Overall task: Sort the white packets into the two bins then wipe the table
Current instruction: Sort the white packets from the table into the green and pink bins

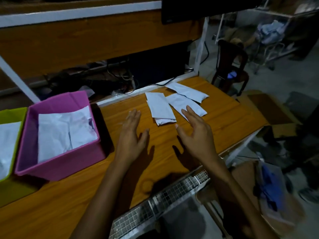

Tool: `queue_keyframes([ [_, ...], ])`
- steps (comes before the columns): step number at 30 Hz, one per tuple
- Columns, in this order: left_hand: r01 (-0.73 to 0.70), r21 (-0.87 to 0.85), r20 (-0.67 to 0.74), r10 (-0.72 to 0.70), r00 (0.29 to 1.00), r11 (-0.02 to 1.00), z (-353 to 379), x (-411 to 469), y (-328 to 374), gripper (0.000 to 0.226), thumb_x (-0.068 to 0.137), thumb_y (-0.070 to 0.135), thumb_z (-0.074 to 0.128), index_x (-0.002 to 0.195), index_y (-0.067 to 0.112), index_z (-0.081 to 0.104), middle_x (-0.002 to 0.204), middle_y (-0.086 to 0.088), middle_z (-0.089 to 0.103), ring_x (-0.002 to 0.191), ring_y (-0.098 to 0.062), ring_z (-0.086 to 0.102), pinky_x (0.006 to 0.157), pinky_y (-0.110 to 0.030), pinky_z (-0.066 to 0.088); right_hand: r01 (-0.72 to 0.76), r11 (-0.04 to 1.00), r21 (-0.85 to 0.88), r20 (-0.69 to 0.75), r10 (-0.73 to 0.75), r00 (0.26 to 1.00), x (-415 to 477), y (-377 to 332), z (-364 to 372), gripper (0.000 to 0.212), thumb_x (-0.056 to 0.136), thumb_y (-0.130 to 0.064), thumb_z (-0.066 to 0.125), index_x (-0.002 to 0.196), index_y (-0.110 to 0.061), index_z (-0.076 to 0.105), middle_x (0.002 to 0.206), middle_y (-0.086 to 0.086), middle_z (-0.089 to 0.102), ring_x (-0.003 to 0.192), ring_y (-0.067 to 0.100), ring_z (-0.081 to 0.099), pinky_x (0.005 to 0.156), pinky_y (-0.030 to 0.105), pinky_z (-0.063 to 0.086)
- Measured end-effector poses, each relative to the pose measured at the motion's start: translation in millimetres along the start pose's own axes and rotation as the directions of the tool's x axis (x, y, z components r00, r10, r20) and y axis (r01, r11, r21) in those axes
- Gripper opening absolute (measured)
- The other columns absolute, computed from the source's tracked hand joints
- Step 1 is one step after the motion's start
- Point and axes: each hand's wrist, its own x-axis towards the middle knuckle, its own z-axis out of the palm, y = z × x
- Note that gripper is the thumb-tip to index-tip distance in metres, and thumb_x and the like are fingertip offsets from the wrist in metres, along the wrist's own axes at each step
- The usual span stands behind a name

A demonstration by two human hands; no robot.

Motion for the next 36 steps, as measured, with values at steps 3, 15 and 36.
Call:
queue_keyframes([
  [3, 0.011, -0.008, 0.016, -0.011, 1.000, 1.000, 21.2, 38.7, -5.0, 0.063, 0.094, 0.037, 0.052, 0.150, 0.016, 0.031, 0.159, -0.002, 0.023, 0.147, -0.018, 0.016, 0.116, -0.035, 0.019, -0.033, 0.999, -0.033, 0.020, 0.034, 0.999, 29.9, 23.1, 4.7, 0.054, 0.091, -0.043, 0.058, 0.141, -0.024, 0.048, 0.153, -0.001, 0.038, 0.139, 0.020, 0.036, 0.105, 0.048, 0.043],
  [15, 0.047, 0.082, 0.116, -0.057, 0.992, 0.995, 104.7, 168.3, -36.4, 0.060, 0.092, 0.040, 0.044, 0.143, 0.010, 0.043, 0.154, -0.013, 0.033, 0.144, -0.030, 0.024, 0.113, -0.040, 0.027, -0.063, 0.954, -0.295, 0.106, 0.099, 0.989, 137.1, 119.0, 31.3, 0.049, 0.092, -0.035, 0.061, 0.135, -0.013, 0.055, 0.145, 0.007, 0.049, 0.133, 0.025, 0.044, 0.104, 0.038, 0.042],
  [36, 0.234, 0.400, 0.180, -0.326, 0.928, 0.886, 219.5, 196.0, -81.0, 0.064, 0.099, 0.057, 0.014, 0.150, 0.022, 0.031, 0.159, -0.013, 0.019, 0.149, -0.031, 0.005, 0.119, -0.055, 0.012, 0.067, 0.738, -0.671, 0.404, 0.289, 0.868, 204.3, 225.3, 88.4, 0.071, 0.086, -0.070, 0.035, 0.149, -0.040, 0.022, 0.162, -0.001, 0.011, 0.149, 0.029, 0.006, 0.111, 0.056, 0.020],
])
